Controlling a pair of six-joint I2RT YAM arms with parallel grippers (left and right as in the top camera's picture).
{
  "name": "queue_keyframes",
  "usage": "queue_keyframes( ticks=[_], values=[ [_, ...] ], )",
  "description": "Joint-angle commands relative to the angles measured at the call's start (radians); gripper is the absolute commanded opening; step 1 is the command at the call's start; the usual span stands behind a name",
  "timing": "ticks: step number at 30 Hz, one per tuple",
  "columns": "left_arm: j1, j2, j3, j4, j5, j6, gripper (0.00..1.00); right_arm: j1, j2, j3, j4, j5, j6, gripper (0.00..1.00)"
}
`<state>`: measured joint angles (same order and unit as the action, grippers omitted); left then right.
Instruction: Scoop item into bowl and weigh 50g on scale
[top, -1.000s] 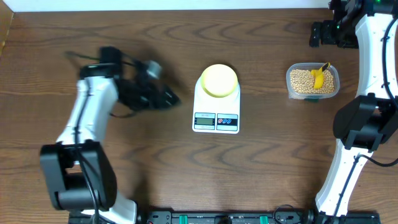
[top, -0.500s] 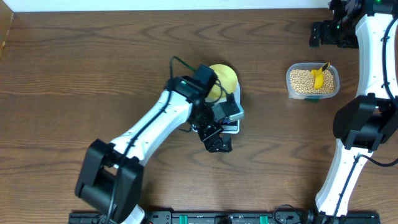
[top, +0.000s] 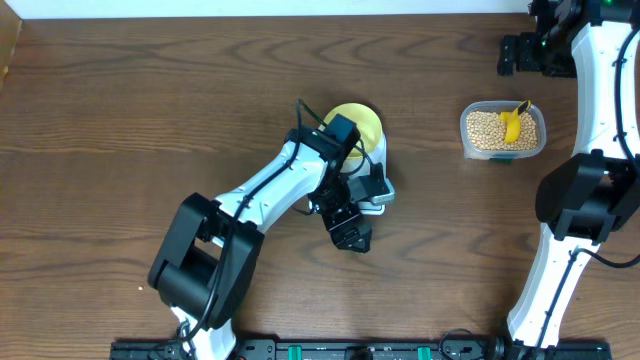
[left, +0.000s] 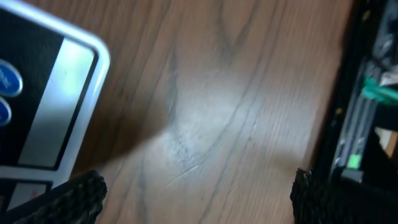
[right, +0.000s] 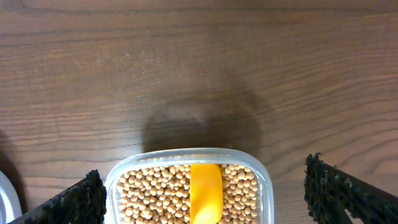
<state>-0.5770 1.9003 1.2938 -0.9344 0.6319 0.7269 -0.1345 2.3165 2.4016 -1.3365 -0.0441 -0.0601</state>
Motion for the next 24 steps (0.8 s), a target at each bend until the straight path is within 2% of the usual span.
queue_keyframes(
  ticks=[1, 4, 6, 9, 11, 14, 18, 24],
  values=[
    [-0.003, 0.024, 0.016, 0.004, -0.155, 0.056, 0.97, -0.002, 0.000, 0.016, 0.001, 0.008, -0.001, 0.99],
    [-0.011, 0.026, 0.016, 0.046, -0.325, 0.124, 0.97, -0.002, 0.000, 0.016, 0.001, 0.008, -0.001, 0.99],
    [-0.014, 0.036, 0.016, 0.093, -0.371, 0.171, 0.97, -0.002, 0.000, 0.016, 0.001, 0.008, -0.001, 0.99],
    [-0.016, 0.061, 0.016, 0.139, -0.286, 0.224, 0.97, -0.002, 0.000, 0.016, 0.001, 0.008, -0.001, 0.99],
    [-0.021, 0.074, 0.017, 0.138, -0.285, 0.231, 0.97, -0.002, 0.000, 0.016, 0.001, 0.008, -0.001, 0.99],
    [-0.032, 0.074, 0.033, 0.105, -0.266, 0.250, 0.97, -0.002, 0.000, 0.016, 0.001, 0.008, -0.001, 0.99],
    [-0.028, 0.074, 0.080, 0.050, -0.123, 0.303, 0.97, -0.002, 0.000, 0.016, 0.001, 0.008, -0.001, 0.99],
    [-0.024, 0.087, 0.087, 0.043, -0.101, 0.305, 0.97, -0.002, 0.000, 0.016, 0.001, 0.008, -0.001, 0.99]
  ],
)
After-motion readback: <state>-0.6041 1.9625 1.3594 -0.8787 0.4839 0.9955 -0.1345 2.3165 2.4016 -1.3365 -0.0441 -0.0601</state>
